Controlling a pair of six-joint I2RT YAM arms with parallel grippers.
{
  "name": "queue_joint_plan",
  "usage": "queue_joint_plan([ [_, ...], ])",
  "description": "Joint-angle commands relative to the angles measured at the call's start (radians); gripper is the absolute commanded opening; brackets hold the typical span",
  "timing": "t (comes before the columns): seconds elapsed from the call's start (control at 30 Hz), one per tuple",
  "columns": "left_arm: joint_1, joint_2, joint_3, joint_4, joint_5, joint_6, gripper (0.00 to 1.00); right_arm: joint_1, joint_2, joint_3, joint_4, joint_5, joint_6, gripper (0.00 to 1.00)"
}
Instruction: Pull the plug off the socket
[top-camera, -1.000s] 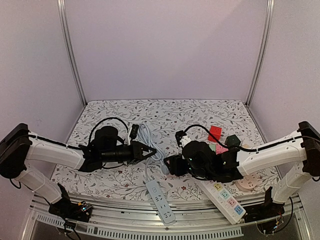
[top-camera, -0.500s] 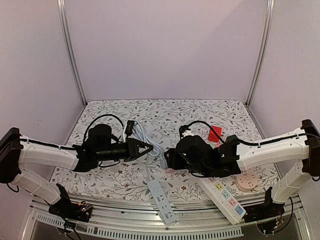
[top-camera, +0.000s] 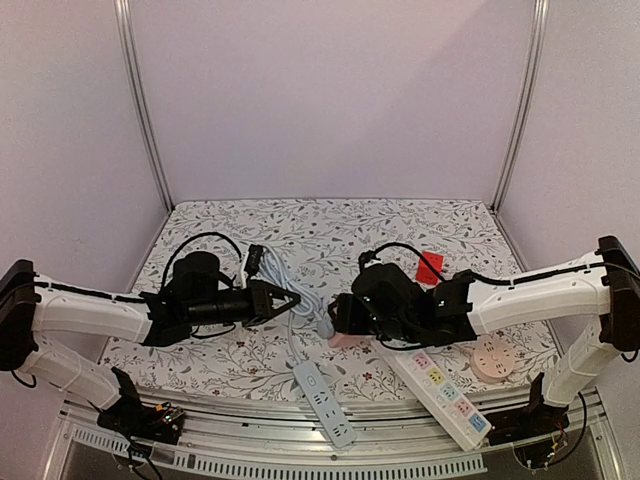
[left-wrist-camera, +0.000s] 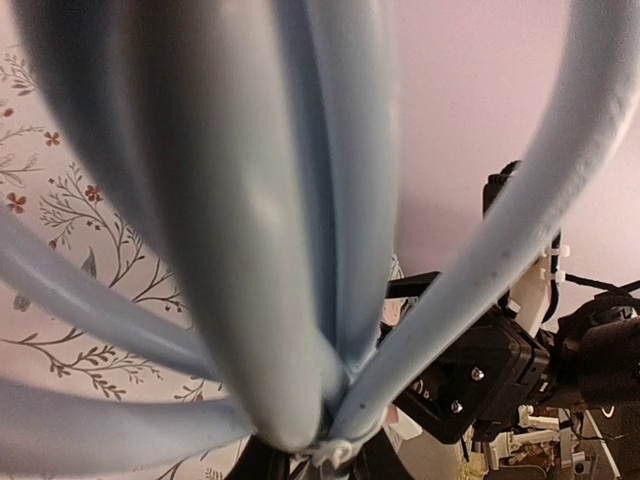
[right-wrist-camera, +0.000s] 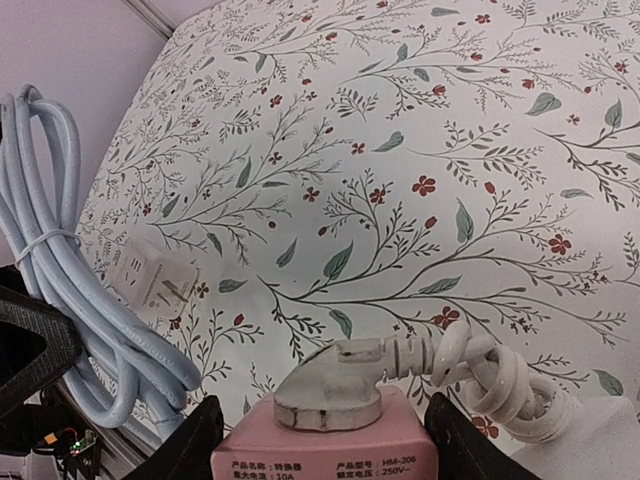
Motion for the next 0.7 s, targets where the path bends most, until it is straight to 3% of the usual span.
queue_joint_plan([
  [0.0,0.045,-0.044,0.013,0.027,-0.044,0.020,0.00,-0.054,0.004,-0.041,-0.111,0.072,-0.130,0.13],
  [0.67,0.078,0.006,0.033,0.031,-0.031,-0.002,0.00,0.071,-0.068,-0.108,0.158,-0.085,-0.429,0.13],
])
